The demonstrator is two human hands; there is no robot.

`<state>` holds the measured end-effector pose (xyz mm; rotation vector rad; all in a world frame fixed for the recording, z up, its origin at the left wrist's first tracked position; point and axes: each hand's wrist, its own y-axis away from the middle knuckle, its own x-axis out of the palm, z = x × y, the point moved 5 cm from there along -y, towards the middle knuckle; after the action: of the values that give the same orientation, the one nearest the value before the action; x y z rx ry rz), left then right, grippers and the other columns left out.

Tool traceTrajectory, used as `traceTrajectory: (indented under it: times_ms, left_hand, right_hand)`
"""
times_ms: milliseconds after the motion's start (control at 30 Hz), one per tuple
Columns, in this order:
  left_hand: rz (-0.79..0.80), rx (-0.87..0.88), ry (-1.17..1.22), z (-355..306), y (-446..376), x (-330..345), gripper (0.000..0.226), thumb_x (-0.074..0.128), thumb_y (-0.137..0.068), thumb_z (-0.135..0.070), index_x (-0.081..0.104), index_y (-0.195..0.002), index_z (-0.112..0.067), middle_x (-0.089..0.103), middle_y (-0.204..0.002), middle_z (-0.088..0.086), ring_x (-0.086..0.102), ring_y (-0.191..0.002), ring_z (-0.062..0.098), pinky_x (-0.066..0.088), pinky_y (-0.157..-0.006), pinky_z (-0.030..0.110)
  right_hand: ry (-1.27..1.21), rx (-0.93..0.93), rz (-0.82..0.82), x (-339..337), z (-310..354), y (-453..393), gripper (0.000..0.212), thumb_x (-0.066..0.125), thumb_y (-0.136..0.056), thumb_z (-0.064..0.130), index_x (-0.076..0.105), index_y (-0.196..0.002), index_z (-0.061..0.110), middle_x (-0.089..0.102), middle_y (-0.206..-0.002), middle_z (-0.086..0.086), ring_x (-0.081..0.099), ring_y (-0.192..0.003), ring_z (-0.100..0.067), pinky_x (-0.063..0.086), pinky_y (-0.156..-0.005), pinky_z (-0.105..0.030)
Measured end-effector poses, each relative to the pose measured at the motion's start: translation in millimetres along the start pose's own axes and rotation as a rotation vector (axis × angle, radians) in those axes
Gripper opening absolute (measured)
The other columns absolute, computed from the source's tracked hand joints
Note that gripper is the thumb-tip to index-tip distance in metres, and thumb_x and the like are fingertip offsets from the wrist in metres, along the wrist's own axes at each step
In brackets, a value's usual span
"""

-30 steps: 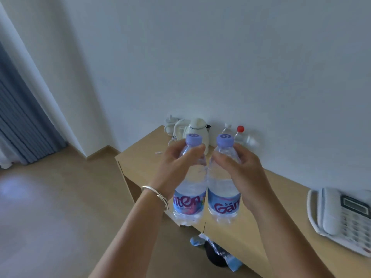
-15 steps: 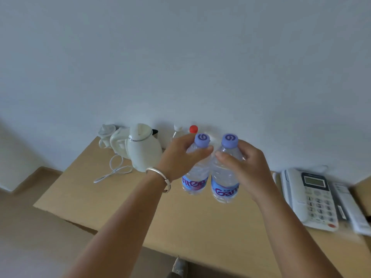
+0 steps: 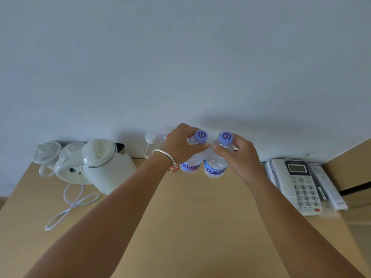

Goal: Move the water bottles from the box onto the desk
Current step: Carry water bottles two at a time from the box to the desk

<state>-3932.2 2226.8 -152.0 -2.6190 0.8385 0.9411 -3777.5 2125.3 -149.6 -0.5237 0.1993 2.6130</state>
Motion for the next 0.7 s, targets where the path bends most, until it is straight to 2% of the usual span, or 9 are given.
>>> traceTrajectory:
  times_ms: [100, 167, 300, 500, 633, 700]
  left_hand:
    - [0.059, -0.024, -0.090, 4.1, -17.9, 0.8, 0.031, 0.079, -0.079, -0.038, 0.072, -0.105, -0.022, 0.062, -0.103, 0.001, 0.059, -0.096, 0.017, 0.047, -0.086, 0.032]
    - [0.078, -0.034, -0.172, 4.4, -26.5, 3.9, 0.036, 0.080, -0.077, -0.037, 0.071, -0.108, -0.022, 0.065, -0.105, -0.001, 0.060, -0.097, 0.018, 0.049, -0.088, 0.035]
    - [0.104, -0.065, -0.309, 5.5, -39.3, 15.0, 0.032, 0.079, -0.077, -0.035, 0.068, -0.105, -0.023, 0.068, -0.100, -0.003, 0.062, -0.093, 0.021, 0.051, -0.082, 0.034]
    - [0.162, -0.129, -0.470, 10.3, -54.0, 32.1, 0.034, 0.073, -0.083, -0.034, 0.057, -0.105, -0.013, 0.063, -0.100, 0.004, 0.059, -0.091, 0.028, 0.041, -0.071, 0.030]
    - [0.143, -0.170, -0.493, 12.3, -58.7, 38.5, 0.031, 0.070, -0.084, -0.031, 0.054, -0.103, -0.012, 0.057, -0.096, 0.003, 0.058, -0.090, 0.029, 0.039, -0.071, 0.029]
    - [0.133, -0.202, -0.493, 12.9, -57.2, 42.1, 0.030, 0.070, -0.084, -0.029, 0.053, -0.102, -0.012, 0.052, -0.092, 0.001, 0.056, -0.088, 0.028, 0.037, -0.070, 0.029]
  right_hand:
    - [0.016, 0.008, -0.012, 3.9, -12.2, -20.2, 0.020, 0.078, -0.080, 0.028, 0.071, -0.099, 0.028, 0.073, -0.092, 0.013, 0.066, -0.086, -0.005, 0.049, -0.073, -0.023]
    - [0.032, 0.008, -0.002, 6.7, -21.4, -31.0, 0.017, 0.078, -0.080, 0.025, 0.070, -0.094, 0.030, 0.071, -0.086, 0.016, 0.063, -0.080, 0.001, 0.047, -0.070, -0.021]
    - [0.063, 0.008, 0.026, 10.9, -36.5, -46.8, 0.018, 0.078, -0.079, 0.023, 0.067, -0.089, 0.033, 0.069, -0.081, 0.017, 0.060, -0.076, 0.001, 0.044, -0.066, -0.016]
    - [0.064, 0.043, 0.075, 15.8, -57.7, -62.5, 0.015, 0.078, -0.076, 0.024, 0.068, -0.086, 0.028, 0.069, -0.077, 0.013, 0.059, -0.073, -0.006, 0.045, -0.065, -0.021]
    - [0.080, 0.037, 0.103, 17.4, -65.8, -67.6, 0.016, 0.078, -0.075, 0.024, 0.068, -0.088, 0.027, 0.069, -0.077, 0.012, 0.059, -0.074, -0.006, 0.043, -0.061, -0.016]
    - [0.086, 0.040, 0.110, 18.8, -71.1, -67.9, 0.015, 0.078, -0.075, 0.024, 0.067, -0.085, 0.026, 0.067, -0.074, 0.010, 0.058, -0.073, -0.009, 0.042, -0.060, -0.017]
